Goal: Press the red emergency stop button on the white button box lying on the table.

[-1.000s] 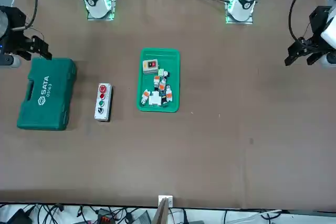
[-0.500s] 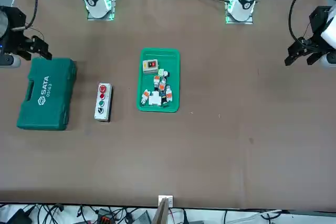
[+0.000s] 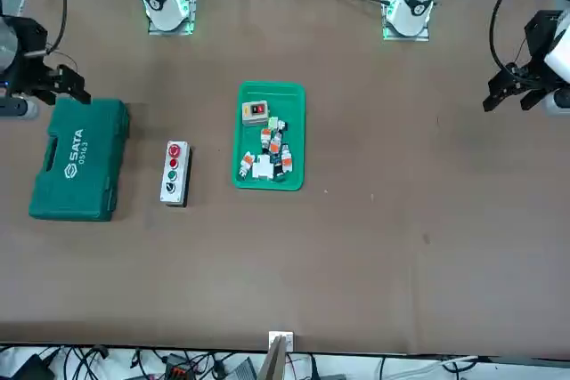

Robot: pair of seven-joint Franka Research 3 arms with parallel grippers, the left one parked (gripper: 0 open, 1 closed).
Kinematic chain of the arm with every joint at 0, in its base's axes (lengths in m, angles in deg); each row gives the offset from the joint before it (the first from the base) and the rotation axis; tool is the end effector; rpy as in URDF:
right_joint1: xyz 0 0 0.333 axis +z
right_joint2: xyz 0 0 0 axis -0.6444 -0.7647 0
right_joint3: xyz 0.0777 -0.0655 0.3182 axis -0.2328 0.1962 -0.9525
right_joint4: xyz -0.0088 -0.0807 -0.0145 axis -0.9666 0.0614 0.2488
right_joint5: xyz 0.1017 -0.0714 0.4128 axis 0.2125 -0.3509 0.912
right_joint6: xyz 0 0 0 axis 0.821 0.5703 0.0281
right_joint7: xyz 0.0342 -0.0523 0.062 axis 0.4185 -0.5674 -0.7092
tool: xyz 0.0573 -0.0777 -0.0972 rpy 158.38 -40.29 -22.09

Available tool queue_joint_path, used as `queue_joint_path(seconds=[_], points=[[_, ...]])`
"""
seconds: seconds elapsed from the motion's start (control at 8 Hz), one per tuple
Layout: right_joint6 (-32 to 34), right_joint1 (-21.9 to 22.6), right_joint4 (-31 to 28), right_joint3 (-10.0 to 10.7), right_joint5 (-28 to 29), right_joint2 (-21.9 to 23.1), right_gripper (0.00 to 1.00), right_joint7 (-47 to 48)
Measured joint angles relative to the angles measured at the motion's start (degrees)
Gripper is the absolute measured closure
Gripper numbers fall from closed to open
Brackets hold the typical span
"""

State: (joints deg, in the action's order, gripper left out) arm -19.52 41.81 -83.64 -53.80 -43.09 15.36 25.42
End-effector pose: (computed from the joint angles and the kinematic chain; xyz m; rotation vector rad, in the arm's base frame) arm 0.5963 0.0026 0.5604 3.1034 0.0290 -0.1829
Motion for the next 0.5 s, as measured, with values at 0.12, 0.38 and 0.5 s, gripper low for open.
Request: queue_joint_path(seconds=[0.12,0.38,0.5], points=[[0.3,0.1,0.8,0.0,0.0,-1.1,0.17,0.0],[1.6,0.1,2.0,0.0,0.0,-2.1,0.61,0.0],[1.9,0.2,2.3,0.0,0.0,-2.2,0.83,0.0]])
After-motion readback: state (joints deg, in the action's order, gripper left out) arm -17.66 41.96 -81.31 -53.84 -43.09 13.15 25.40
